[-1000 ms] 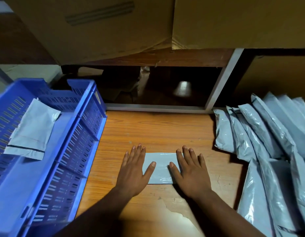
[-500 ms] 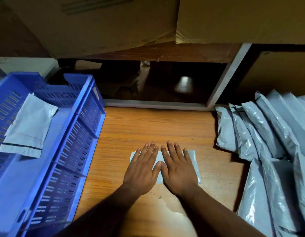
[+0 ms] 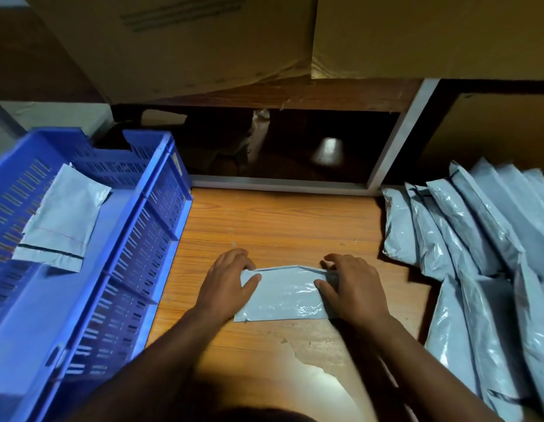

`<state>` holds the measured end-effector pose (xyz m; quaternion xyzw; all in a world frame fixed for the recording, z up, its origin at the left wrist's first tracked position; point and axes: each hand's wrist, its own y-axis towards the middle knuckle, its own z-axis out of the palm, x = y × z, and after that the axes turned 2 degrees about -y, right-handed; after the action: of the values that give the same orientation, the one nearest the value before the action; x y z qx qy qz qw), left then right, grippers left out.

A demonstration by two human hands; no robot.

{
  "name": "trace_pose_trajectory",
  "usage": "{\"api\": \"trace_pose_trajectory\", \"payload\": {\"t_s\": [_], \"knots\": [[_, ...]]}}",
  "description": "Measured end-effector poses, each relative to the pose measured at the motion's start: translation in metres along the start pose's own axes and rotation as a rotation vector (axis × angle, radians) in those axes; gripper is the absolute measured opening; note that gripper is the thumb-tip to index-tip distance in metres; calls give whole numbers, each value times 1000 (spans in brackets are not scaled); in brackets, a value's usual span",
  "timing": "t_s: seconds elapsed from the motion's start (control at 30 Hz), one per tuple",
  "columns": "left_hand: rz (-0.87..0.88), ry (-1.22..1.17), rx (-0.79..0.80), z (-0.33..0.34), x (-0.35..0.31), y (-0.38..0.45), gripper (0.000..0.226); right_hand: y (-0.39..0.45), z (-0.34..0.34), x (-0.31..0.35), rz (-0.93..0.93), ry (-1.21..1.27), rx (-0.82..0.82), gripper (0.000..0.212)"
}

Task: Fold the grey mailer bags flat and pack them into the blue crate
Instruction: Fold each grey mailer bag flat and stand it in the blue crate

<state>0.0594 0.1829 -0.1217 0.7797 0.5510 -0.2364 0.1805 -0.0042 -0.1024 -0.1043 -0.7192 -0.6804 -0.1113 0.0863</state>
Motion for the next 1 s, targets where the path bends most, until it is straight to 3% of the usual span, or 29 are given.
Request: {"api": "trace_pose_trajectory", "payload": {"t_s": [0.13, 0.2, 0.3, 0.37, 0.43, 0.5, 0.6, 0.77, 0.83, 0.93, 1.0], "knots": [[-37, -131, 50, -31, -20, 20, 26, 19, -25, 3, -13, 132, 62, 25], [32, -144, -45, -48, -28, 23, 27, 19, -44, 1, -68, 199, -74, 13], [193, -146, -243, -67, -40, 19, 19, 10, -70, 3, -180, 342, -320, 16], [245, -151, -282, -70, -42, 13, 20, 5, -73, 4, -228, 369, -372, 21], [228, -107, -230, -60, -38, 4, 21, -3, -60, 0, -233, 303, -332, 25], [187, -45, -120, -39, -27, -9, 19, -17, -38, -7, -216, 214, -194, 28], [129, 13, 35, -13, -7, -33, 17, -36, -13, -13, -154, 145, -30, 14], [89, -69, -108, -11, -21, -22, 24, -20, -16, 6, -116, 125, -135, 26], [80, -60, -47, -2, -36, 1, 40, 3, -9, 24, -144, 97, -123, 35], [68, 86, 119, 29, -50, 22, 71, 27, 25, 43, -150, -11, 44, 56], [55, 187, 153, 45, -52, 22, 79, 30, 47, 42, -121, -56, 83, 65]]}}
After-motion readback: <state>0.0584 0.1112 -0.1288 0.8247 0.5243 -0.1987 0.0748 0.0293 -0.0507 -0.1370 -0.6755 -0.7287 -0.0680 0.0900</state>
